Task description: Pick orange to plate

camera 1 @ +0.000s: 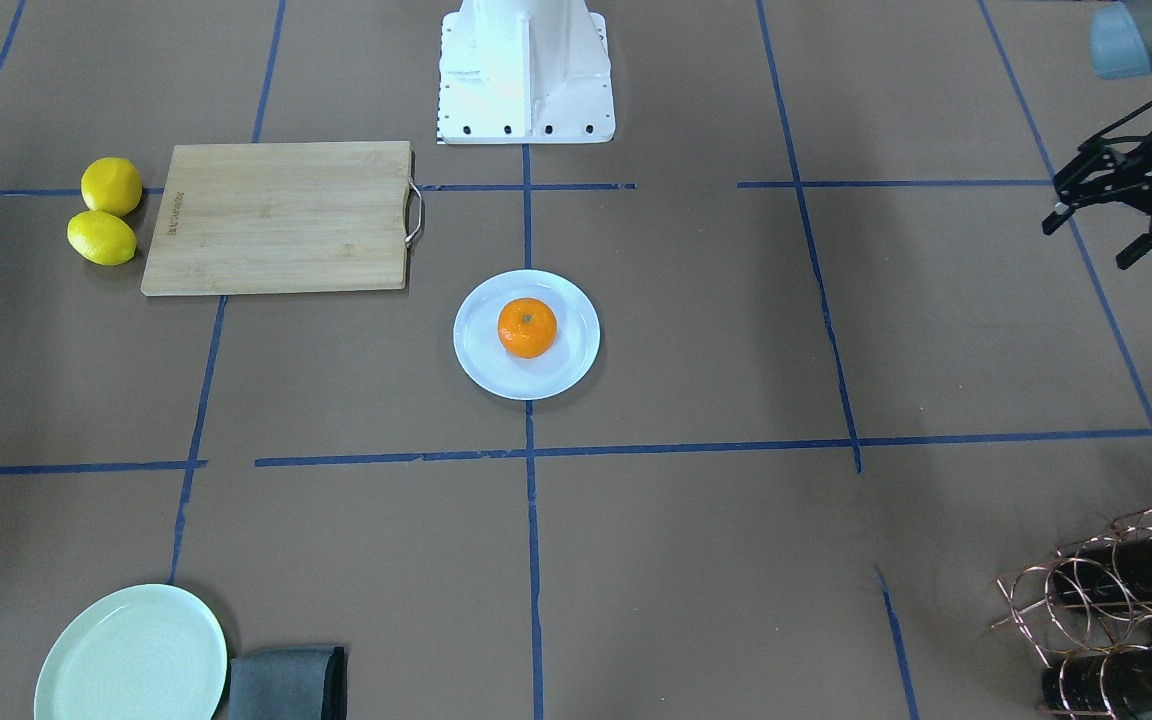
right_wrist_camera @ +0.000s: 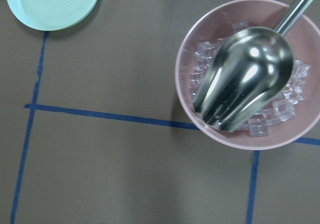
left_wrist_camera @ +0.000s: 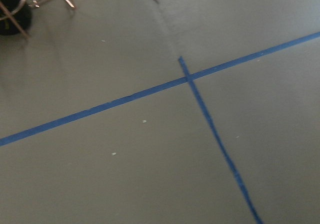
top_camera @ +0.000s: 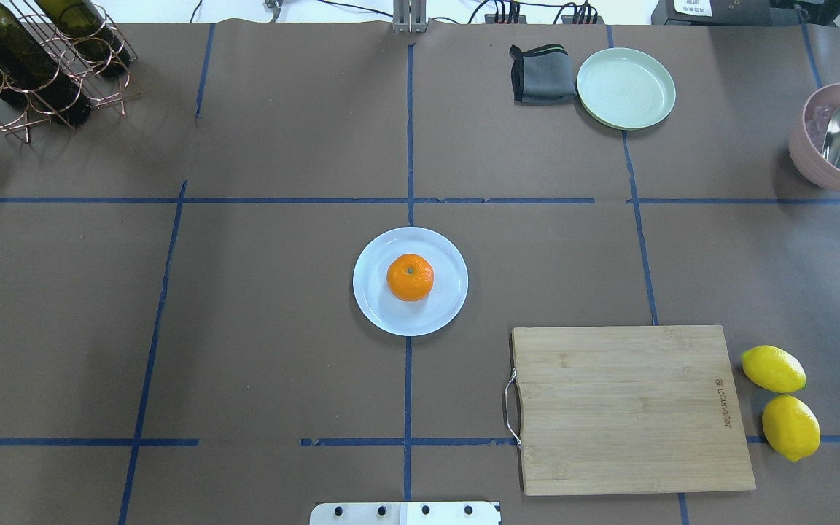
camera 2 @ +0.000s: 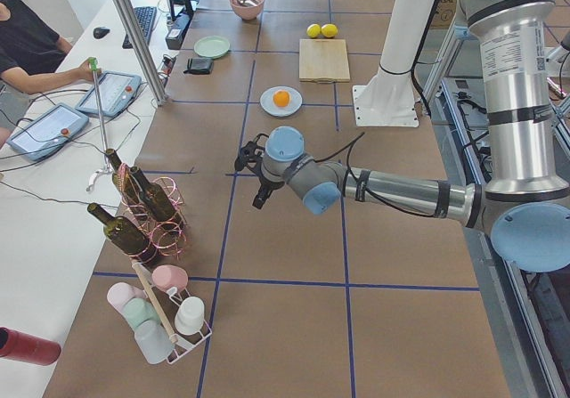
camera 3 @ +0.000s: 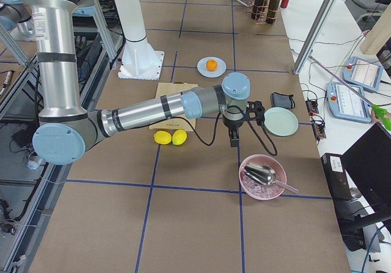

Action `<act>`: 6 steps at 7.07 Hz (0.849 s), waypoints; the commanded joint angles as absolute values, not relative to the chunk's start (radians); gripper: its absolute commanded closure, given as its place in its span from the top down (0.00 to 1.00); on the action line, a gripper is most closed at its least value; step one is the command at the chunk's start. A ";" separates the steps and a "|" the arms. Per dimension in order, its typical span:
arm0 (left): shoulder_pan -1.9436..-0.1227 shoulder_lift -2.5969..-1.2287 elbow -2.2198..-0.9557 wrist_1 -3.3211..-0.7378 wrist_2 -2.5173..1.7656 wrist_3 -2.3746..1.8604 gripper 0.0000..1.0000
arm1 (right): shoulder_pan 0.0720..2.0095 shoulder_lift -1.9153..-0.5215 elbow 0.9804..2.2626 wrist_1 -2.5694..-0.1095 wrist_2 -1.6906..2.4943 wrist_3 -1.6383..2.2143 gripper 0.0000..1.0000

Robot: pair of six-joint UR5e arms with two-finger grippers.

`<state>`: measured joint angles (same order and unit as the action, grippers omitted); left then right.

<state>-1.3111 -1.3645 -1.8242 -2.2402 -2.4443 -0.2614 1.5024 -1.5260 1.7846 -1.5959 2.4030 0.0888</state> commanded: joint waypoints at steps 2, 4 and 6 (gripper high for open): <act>-1.407 -1.354 -1.786 -2.079 -2.522 -0.176 1.00 | 1.522 -1.497 1.758 -1.644 2.326 -0.034 1.00; -1.381 -1.320 -1.801 -2.063 -2.517 -0.132 1.00 | 1.520 -1.500 1.744 -1.643 2.324 -0.034 1.00; -1.400 -1.235 -1.818 -2.116 -2.366 -0.132 1.00 | 1.520 -1.508 1.741 -1.640 2.326 -0.034 1.00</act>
